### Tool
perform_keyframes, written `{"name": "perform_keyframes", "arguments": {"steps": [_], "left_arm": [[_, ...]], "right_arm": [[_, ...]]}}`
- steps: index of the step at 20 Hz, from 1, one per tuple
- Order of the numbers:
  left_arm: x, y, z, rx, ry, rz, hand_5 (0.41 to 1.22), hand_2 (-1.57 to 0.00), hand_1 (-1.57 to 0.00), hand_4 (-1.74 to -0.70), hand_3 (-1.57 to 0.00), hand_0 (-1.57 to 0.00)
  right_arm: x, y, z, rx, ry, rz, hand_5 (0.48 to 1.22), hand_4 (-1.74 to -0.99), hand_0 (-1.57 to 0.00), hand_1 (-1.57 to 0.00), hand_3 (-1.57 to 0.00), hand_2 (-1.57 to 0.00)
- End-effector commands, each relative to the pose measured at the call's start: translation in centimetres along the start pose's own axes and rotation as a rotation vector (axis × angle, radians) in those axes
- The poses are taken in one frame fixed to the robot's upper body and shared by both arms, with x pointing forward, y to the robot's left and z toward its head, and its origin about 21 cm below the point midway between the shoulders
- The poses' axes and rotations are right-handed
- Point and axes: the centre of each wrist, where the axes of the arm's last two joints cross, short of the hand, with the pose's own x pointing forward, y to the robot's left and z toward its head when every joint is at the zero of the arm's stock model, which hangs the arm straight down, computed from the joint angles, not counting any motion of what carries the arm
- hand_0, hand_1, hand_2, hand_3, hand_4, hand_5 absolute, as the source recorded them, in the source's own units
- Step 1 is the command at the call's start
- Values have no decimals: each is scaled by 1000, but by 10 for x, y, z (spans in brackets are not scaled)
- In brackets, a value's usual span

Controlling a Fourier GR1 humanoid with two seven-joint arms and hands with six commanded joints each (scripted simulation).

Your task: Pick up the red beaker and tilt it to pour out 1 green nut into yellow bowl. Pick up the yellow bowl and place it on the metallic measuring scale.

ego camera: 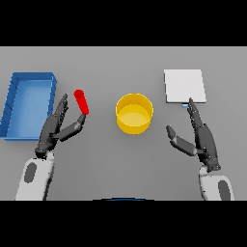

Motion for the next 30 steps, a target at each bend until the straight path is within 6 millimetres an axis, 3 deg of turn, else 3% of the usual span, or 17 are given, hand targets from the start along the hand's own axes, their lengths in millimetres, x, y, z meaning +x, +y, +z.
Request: {"name": "perform_keyframes", "arguments": {"steps": [1, 11, 16, 22, 24, 26, 27, 30], "left_arm": [[2, -2, -11, -5, -8, -5, 640, 1, 1, -1176, 1, 1], [10, -14, -63, -29, -41, -56, 663, 1, 1, -1197, 1, 1], [4, -21, -80, -22, -13, -58, 678, 1, 1, -1215, 1, 1], [-12, -26, -91, 5, -58, 58, 738, -54, -7, -1328, -37, -4], [-12, -32, -95, 17, -68, 79, 787, -287, -230, -1401, -254, -207], [-12, -37, -97, 66, -68, 58, 943, -662, -588, -1471, -728, -551], [-11, -40, -97, 72, -68, 19, 999, -844, -783, -1519, -884, -755], [-7, -42, -101, 56, -85, -41, 1107, -1199, -1168, -1615, -1108, -1153]], "right_arm": [[-1, -2, 0, 0, 2, -1, 627, -1225, 1, 1, 1, 1], [2, -2, 3, -8, -2, -17, 633, -1231, 1, 1, 1, 1], [3, -3, 4, -11, -2, -4, 641, -1241, 1, 1, 1, 1], [4, -5, 3, -22, 6, -19, 644, -1244, 1, 1, 1, 1], [3, -6, 5, -23, 14, -12, 645, -1240, 1, 1, 1, 1], [4, -9, 6, -24, 6, -11, 648, -1237, 1, 1, 1, 1], [5, -8, 5, -21, 4, -20, 648, -1239, 1, 1, 1, 1], [3, -8, 4, -14, 19, -11, 650, -1241, 1, 1, 1, 1]]}}
